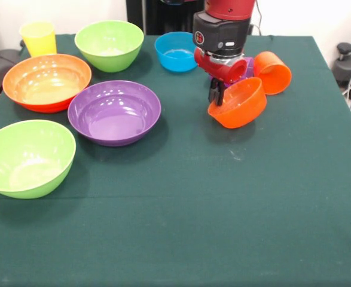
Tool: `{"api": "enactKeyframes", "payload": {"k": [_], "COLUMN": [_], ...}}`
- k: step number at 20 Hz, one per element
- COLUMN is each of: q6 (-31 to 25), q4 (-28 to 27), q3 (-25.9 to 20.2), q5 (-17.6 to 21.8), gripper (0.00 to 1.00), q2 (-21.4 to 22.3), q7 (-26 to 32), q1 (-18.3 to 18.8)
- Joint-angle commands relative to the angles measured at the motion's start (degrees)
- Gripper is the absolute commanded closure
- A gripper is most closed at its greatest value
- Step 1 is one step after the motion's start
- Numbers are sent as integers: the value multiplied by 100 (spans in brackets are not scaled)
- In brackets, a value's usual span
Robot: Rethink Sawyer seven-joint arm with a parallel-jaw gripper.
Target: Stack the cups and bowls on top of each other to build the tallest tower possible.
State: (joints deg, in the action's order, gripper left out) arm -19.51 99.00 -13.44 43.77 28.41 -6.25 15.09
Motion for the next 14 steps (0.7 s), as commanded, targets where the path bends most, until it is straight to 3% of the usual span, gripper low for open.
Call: {"api": "enactKeyframes", "payload": {"k": [1, 14], "q6": [-285, -381], "q4": [-240, -324], "q3": [-343, -279], "q5": [104, 161], "gripper": [100, 100], "q2": [-718, -743], "q7": [-646, -556], "q1": [90, 128]}}
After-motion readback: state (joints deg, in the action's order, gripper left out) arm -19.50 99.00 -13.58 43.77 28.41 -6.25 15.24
